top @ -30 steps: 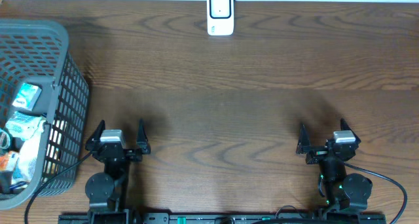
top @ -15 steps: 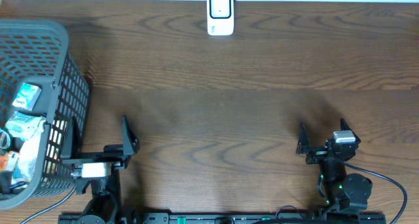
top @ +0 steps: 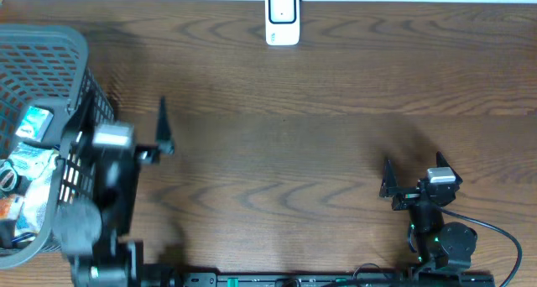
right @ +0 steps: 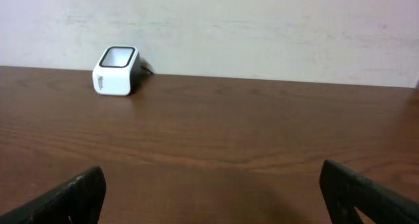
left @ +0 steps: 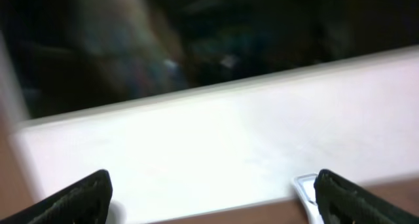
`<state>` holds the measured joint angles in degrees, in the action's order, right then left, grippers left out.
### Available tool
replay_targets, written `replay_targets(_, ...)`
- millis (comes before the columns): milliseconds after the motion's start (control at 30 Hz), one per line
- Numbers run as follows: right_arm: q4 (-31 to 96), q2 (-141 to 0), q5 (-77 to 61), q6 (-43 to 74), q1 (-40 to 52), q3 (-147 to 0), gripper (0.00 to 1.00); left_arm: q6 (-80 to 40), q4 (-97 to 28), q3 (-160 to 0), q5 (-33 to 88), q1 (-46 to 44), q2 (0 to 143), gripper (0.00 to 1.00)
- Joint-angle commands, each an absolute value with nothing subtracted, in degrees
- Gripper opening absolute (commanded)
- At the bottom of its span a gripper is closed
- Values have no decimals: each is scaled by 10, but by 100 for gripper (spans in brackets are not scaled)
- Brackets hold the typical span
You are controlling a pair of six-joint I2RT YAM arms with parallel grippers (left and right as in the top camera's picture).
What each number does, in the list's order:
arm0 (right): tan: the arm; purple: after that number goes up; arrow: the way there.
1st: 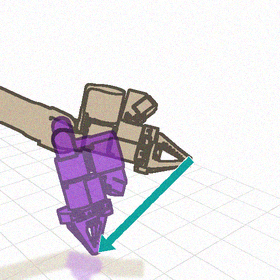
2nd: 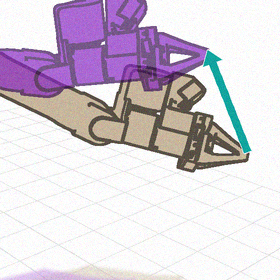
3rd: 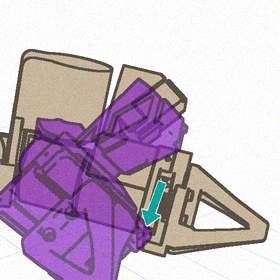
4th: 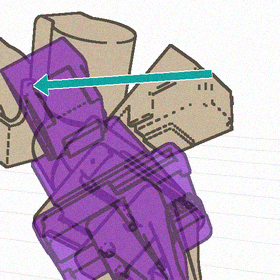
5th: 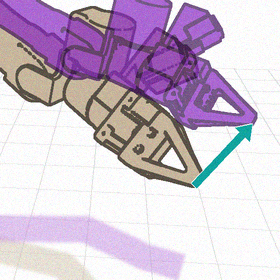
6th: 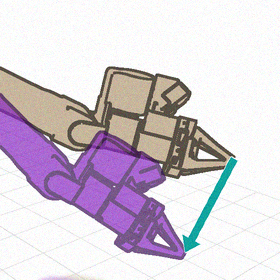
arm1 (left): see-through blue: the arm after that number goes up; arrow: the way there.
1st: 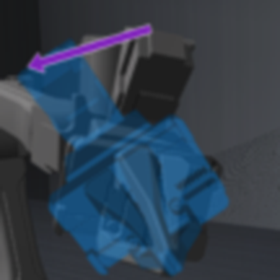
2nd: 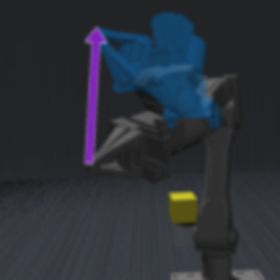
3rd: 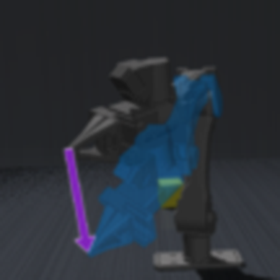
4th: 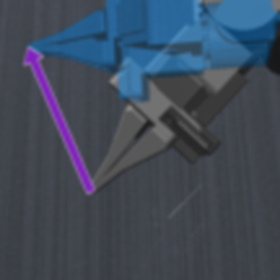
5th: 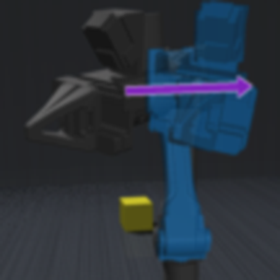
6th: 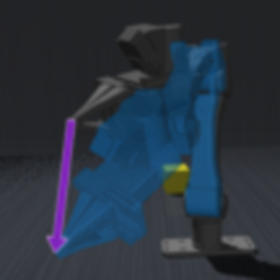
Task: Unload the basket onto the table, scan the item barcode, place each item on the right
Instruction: 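Move the left gripper over the grey basket and lower into it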
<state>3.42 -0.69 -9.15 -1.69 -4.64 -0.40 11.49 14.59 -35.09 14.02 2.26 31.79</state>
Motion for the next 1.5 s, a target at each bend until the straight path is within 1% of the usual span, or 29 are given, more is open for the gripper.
replay_targets(0,37,-3,-89,-9,-50,-4,99,130,166,-383,326,26,405,98)
replay_targets(100,37,-3,-89,-9,-50,-4,99,130,215,-383,397,26,449,98)
replay_targets(133,37,-3,-89,-9,-50,-4,99,130,232,-383,404,26,458,98)
replay_targets(233,37,-3,-89,-9,-50,-4,99,128,267,-385,373,26,472,98)
replay_targets(267,37,-3,-89,-9,-50,-4,99,91,256,-400,313,27,475,97)
replay_targets(300,37,-3,-89,-9,-50,-4,99,71,242,-409,291,29,475,98)
replay_targets(400,37,-3,-90,-9,-50,-4,99,46,133,-481,264,50,484,97)
replay_targets(500,37,-3,-89,-9,-50,-4,99,46,-65,-613,264,87,523,97)
replay_targets(600,37,-3,-89,-9,-50,-4,99,55,-288,-771,265,128,595,98)
replay_targets(667,37,-3,-89,-9,-50,-4,99,57,-372,-833,265,138,632,98)
replay_targets(733,37,-3,-89,-9,-50,-4,99,57,-415,-862,265,139,656,98)
replay_targets(933,37,-3,-89,-9,-50,-4,99,41,-395,-870,260,140,687,98)
replay_targets(1033,37,-3,-89,-9,-50,-4,99,5,-422,-915,249,153,707,98)
replay_targets(1100,37,-3,-89,-9,-50,-4,99,-13,-469,-970,216,168,731,98)
replay_targets(1167,37,-3,-89,-9,-50,-4,99,-29,-531,-1037,150,186,764,97)
replay_targets(1300,37,-3,-89,-9,-50,-4,99,-95,-637,-1140,-84,223,832,98)
replay_targets(1367,37,-3,-89,-9,-50,-4,99,-138,-648,-1149,-156,243,850,98)
replay_targets(1467,37,-3,-89,-9,-50,-4,99,-221,-651,-1149,-163,289,870,98)
